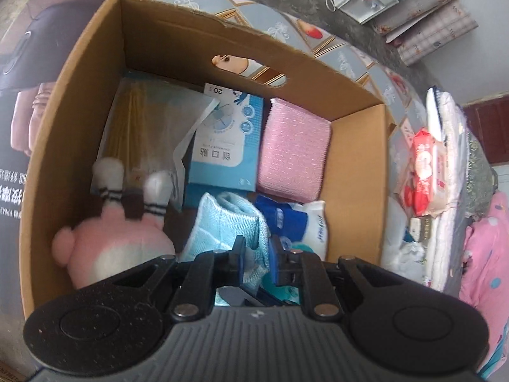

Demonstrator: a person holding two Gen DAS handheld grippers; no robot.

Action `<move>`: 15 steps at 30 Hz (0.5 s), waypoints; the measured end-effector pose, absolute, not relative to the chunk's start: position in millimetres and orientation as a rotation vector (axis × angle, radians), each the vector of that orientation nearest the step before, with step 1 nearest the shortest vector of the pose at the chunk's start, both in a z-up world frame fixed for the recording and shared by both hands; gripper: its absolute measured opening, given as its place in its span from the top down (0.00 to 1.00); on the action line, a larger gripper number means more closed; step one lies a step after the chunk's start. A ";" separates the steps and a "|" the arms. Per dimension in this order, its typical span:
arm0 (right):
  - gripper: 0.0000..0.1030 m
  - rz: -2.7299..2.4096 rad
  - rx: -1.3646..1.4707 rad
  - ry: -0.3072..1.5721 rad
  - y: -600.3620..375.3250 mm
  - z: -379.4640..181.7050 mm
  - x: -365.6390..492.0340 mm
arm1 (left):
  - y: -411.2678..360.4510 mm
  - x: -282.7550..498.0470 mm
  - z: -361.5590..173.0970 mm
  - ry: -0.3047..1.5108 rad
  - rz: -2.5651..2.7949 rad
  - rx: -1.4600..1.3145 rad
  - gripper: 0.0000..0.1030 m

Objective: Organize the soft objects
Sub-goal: 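Carry the blue towel with the left tool into the box, release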

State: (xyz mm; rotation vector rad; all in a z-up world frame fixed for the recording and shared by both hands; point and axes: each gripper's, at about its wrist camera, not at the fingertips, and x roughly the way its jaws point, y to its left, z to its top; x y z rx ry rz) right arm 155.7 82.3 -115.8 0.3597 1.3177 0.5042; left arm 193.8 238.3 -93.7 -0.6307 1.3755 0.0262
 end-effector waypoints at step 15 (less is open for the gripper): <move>0.82 0.450 0.154 1.290 95.3 -129.8 164.4 | 260.9 195.8 -81.9 1.310 0.061 -0.610 0.60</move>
